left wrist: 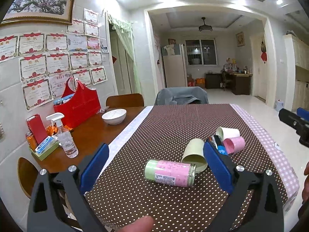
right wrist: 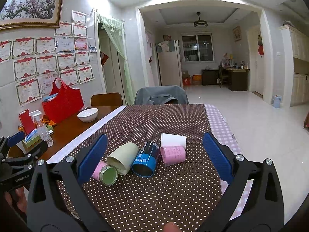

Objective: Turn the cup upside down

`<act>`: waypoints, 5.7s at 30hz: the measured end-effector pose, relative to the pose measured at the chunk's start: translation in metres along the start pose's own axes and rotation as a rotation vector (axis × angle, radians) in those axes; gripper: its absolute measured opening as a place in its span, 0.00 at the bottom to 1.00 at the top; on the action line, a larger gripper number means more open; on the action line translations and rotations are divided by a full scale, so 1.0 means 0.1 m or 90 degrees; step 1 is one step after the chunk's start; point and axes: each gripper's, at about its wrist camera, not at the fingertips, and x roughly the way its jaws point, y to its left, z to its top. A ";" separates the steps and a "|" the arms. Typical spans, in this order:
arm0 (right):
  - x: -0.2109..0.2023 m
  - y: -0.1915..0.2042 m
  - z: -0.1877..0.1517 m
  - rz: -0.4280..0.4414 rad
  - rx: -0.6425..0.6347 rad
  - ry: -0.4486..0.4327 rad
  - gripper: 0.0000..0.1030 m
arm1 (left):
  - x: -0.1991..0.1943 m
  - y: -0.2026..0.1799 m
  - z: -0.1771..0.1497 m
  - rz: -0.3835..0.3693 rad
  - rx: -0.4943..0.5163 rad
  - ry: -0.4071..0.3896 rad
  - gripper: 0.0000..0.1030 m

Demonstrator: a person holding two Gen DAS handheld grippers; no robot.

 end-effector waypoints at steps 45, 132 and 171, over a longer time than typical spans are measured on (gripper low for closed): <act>1.16 -0.38 -0.34 -0.075 0.031 0.176 0.94 | 2.01 -0.50 -0.70 -0.447 0.726 0.280 0.94; 0.22 -0.71 -0.23 -0.021 0.064 0.091 0.94 | 0.57 -1.06 -0.20 -0.297 0.351 0.101 0.82; 0.07 0.07 0.01 0.072 -0.063 0.041 0.94 | -0.17 -0.19 0.22 -0.080 0.023 -0.051 0.82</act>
